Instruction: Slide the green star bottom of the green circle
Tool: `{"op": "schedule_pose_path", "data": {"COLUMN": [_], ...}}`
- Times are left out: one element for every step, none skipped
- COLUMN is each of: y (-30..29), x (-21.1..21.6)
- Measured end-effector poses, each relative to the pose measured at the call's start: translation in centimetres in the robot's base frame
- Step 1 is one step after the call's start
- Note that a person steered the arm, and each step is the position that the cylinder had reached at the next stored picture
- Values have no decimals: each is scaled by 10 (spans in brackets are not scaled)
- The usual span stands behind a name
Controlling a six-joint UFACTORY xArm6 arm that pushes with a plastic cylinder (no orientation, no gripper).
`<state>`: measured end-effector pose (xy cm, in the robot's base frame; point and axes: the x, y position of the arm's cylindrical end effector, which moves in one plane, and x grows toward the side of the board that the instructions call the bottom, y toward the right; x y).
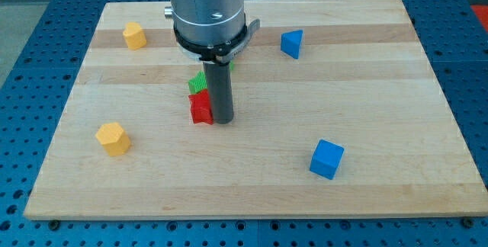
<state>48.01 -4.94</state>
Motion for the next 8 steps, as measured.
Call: {"op": "schedule_pose_path", "data": {"y": [-3, -28, -70, -101, -103, -72, -52, -50], "x": [21, 26, 17, -41, -55, -55, -55, -55]}}
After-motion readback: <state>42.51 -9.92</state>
